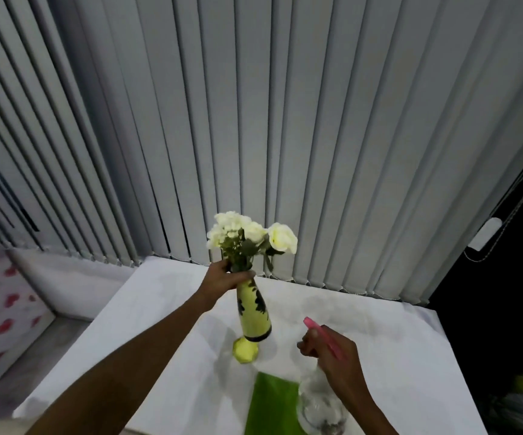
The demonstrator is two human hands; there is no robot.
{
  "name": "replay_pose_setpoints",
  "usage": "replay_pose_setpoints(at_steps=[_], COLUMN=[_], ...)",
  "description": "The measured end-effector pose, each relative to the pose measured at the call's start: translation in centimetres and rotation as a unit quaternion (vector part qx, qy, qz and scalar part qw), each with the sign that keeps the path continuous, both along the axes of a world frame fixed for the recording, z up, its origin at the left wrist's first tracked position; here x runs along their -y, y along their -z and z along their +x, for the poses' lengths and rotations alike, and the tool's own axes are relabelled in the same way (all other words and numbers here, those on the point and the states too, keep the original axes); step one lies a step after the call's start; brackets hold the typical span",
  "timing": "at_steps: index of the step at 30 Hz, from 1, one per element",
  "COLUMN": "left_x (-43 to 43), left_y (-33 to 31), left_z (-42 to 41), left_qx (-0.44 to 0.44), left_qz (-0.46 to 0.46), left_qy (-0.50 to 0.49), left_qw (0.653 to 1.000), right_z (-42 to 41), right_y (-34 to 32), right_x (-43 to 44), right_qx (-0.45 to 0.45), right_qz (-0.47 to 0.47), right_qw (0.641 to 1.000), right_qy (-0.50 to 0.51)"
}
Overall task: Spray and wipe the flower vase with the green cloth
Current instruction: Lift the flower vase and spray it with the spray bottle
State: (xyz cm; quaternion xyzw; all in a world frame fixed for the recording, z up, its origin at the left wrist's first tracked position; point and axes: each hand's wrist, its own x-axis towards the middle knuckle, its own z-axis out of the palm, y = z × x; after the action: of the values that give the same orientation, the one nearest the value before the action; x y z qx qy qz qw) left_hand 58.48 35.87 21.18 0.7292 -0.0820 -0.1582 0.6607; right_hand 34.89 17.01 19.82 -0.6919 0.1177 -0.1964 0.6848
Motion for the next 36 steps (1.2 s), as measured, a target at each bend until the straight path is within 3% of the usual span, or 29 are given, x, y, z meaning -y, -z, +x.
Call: replay_pose_setpoints(at_steps=[5,9,15,19,36], left_x=[0.8,0.3,-0.8,-1.6,-1.6], left_y=[-5.5,-9.6,-11.9,-12.4,-13.0], left_z=[1.8,2.4,3.0,3.2,4.1], left_qx=[0.038,0.082,0.08,0.06,0.075], left_qz=[-0.015,-0.016,-0.053,-0.085,-0.062], left_qy=[0.033,0.028,0.003,-0.01,-0.028], left_qw=[0.999,0.996,0.995,0.995,0.995], right_z=[4.1,6.7,8.4,8.6,7.7], right_y=[-4.5,-9.0,-11.8,-12.3,-9.9], right_x=[-1.4,-2.6,-4.2,-4.1,-2.2], right_qx=[0.048,0.074,0.095,0.101,0.06], right_qz=[0.001,-0.068,-0.085,-0.083,-0.098], right_qw=[0.999,0.995,0.991,0.991,0.993], right_qy=[-0.006,-0.007,0.029,0.037,0.011])
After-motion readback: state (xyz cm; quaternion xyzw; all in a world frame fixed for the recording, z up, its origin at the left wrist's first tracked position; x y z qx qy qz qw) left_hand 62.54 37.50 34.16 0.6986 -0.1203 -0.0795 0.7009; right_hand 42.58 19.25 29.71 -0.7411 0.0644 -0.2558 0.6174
